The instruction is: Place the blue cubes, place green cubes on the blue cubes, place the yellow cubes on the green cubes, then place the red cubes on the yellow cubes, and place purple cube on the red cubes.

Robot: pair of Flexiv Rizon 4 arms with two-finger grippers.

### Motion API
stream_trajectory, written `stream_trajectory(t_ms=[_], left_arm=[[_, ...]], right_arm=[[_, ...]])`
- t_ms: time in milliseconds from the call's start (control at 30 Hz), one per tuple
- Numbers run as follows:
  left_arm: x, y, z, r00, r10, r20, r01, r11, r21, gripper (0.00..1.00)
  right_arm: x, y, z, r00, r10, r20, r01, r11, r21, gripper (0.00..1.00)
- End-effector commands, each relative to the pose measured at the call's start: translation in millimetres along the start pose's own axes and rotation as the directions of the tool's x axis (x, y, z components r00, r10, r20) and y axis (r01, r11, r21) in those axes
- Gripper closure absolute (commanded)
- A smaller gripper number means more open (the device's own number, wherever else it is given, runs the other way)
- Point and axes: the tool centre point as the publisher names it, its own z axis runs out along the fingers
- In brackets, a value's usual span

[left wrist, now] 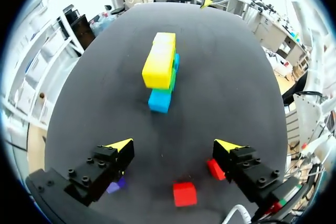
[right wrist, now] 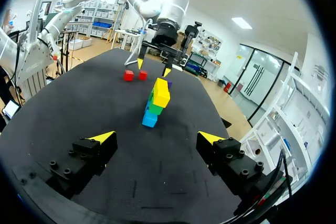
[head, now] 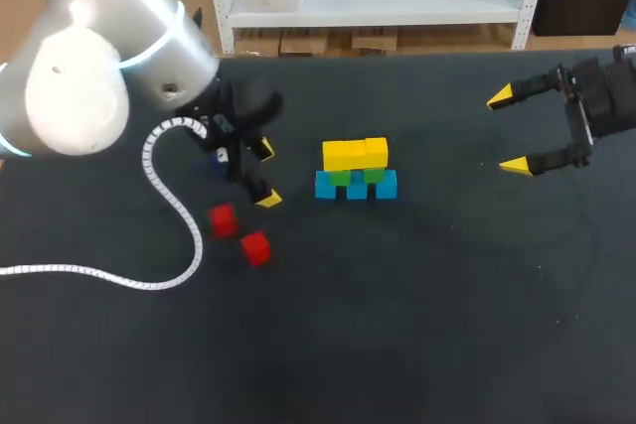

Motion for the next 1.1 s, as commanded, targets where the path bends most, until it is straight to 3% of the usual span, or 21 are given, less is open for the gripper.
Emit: stream_trajectory(t_ms=[33, 467, 1100], left_arm=[[22.2, -14.9, -11.7, 0.999, -0.029, 0.015, 0.029, 0.998, -0.057, 0.00], [60.8, -18.8, -16.3, 0.996, -0.085, 0.010, 0.086, 0.992, -0.096, 0.00], [86.9, -14.6, 8.1, 0.997, -0.077, 0.019, 0.078, 0.994, -0.075, 0.00]], right_arm=[[-0.1, -0.2, 0.1, 1.000, 0.001, -0.001, -0.001, 1.000, 0.000, 0.00], [-0.1, -0.2, 0.1, 1.000, 0.001, -0.001, -0.001, 1.000, 0.000, 0.00], [-0.1, -0.2, 0.1, 1.000, 0.001, -0.001, -0.001, 1.000, 0.000, 0.00]])
